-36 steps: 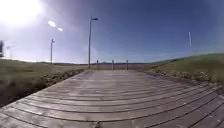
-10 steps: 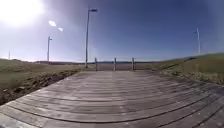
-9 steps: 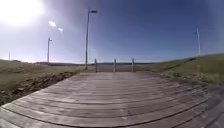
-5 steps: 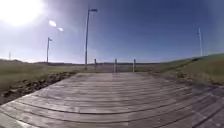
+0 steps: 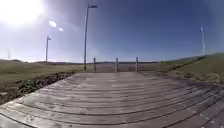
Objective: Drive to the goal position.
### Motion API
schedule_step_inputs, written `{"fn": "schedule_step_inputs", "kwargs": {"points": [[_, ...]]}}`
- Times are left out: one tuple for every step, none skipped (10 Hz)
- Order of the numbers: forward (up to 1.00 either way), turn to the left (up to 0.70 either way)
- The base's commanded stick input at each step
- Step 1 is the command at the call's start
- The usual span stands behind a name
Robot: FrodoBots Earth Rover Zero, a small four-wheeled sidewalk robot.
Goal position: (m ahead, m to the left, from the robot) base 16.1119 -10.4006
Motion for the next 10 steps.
{"fn": "schedule_step_inputs", "kwargs": {"points": [[1.0, 0.0], [1.0, 0.0], [1.0, 0.0], [1.0, 0.0], [1.0, 0.0], [1.0, 0.0], [1.0, 0.0], [1.0, 0.0], [1.0, 0.0], [1.0, 0.0]]}}
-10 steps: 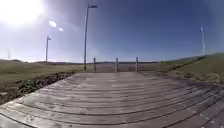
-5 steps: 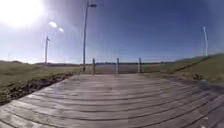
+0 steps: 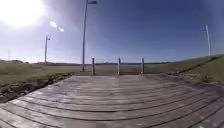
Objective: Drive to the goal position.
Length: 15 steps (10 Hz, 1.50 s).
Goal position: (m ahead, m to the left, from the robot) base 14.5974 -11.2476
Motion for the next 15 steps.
{"fn": "schedule_step_inputs", "kwargs": {"points": [[1.0, 0.0], [1.0, 0.0], [1.0, 0.0], [1.0, 0.0], [1.0, 0.0], [1.0, 0.0], [1.0, 0.0], [1.0, 0.0], [1.0, 0.0], [1.0, 0.0], [1.0, 0.0], [1.0, 0.0], [1.0, 0.0], [1.0, 0.0], [1.0, 0.07]]}}
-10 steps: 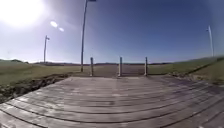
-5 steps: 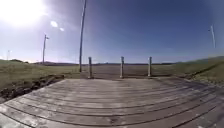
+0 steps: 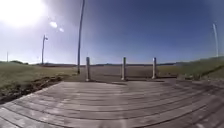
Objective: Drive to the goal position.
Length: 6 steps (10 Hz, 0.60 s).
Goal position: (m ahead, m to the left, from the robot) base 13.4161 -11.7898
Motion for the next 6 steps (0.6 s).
{"fn": "schedule_step_inputs", "kwargs": {"points": [[1.0, 0.13], [1.0, 0.2], [1.0, 0.27], [1.0, 0.33], [1.0, 0.4], [1.0, 0.4]]}}
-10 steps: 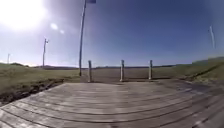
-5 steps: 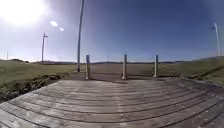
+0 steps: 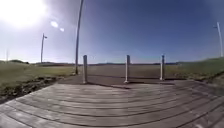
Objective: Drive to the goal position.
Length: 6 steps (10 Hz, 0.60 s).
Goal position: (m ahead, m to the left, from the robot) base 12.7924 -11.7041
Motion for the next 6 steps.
{"fn": "schedule_step_inputs", "kwargs": {"points": [[1.0, 0.4], [1.0, 0.0], [1.0, 0.0], [1.0, 0.0], [1.0, 0.0], [1.0, 0.0]]}}
